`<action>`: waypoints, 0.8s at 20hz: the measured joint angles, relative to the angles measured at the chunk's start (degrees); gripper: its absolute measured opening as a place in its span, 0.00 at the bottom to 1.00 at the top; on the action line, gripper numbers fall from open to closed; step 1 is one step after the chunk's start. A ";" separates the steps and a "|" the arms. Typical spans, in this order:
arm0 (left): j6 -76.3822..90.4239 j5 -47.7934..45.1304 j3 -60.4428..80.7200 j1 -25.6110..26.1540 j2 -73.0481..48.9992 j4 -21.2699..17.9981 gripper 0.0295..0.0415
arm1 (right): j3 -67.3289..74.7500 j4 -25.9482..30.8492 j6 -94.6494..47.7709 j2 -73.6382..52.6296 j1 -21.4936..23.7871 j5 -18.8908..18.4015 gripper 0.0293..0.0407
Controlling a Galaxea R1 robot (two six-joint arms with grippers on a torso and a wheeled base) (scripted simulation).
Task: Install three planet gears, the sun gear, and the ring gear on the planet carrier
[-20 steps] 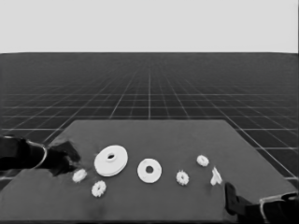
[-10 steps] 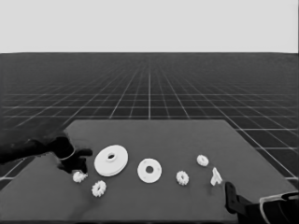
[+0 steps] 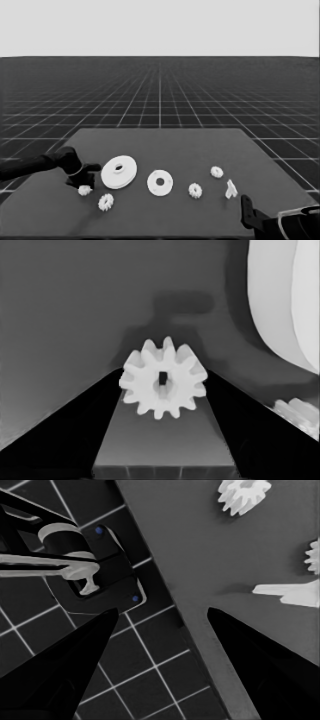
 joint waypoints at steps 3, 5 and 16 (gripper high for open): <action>0.00 -0.01 -0.01 -0.02 0.01 0.01 0.14 | 0.00 0.00 0.00 0.00 0.00 0.00 0.81; 0.00 -0.02 -0.01 -0.02 0.01 0.01 0.14 | 0.00 0.00 0.00 0.00 0.00 0.00 0.81; -1.63 8.97 7.74 -12.15 -4.24 -8.41 0.14 | 0.00 0.00 0.00 0.00 0.00 0.00 0.81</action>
